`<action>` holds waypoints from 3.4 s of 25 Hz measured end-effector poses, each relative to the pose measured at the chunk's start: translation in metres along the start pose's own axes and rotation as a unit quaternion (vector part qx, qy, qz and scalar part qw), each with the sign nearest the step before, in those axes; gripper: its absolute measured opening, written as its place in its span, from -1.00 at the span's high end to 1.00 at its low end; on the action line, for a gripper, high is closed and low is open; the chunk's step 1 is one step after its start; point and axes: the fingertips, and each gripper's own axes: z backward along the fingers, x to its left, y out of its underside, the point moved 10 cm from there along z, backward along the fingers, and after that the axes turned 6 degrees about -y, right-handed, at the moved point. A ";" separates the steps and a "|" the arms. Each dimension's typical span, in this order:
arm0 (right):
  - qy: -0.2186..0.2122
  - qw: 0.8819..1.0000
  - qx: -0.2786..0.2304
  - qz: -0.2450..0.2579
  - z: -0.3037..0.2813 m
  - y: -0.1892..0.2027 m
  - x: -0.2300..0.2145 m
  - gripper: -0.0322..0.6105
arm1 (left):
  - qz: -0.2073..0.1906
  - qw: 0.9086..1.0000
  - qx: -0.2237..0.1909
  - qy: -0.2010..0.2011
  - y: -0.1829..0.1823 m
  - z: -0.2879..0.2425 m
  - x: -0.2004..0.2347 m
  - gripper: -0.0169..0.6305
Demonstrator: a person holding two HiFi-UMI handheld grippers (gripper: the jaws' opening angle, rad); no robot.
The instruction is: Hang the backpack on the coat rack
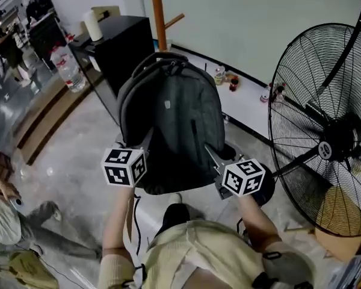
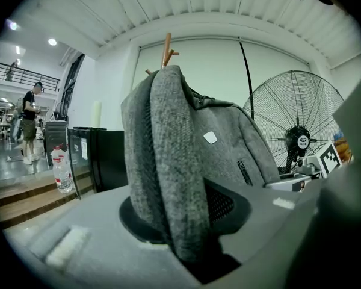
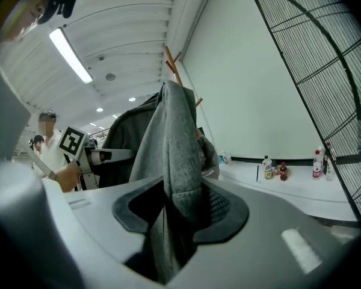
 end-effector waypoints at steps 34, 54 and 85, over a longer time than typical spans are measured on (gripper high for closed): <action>0.072 0.995 0.049 -0.053 -0.090 0.004 -0.070 0.42 | 0.024 0.994 0.068 0.081 0.018 -0.150 0.061 0.54; 0.096 0.993 0.058 -0.044 -0.117 0.026 -0.088 0.42 | 0.012 0.995 0.035 0.088 0.042 -0.176 0.076 0.52; 0.148 0.986 0.068 -0.041 -0.186 0.057 -0.144 0.33 | -0.003 0.995 -0.016 0.097 0.078 -0.240 0.115 0.40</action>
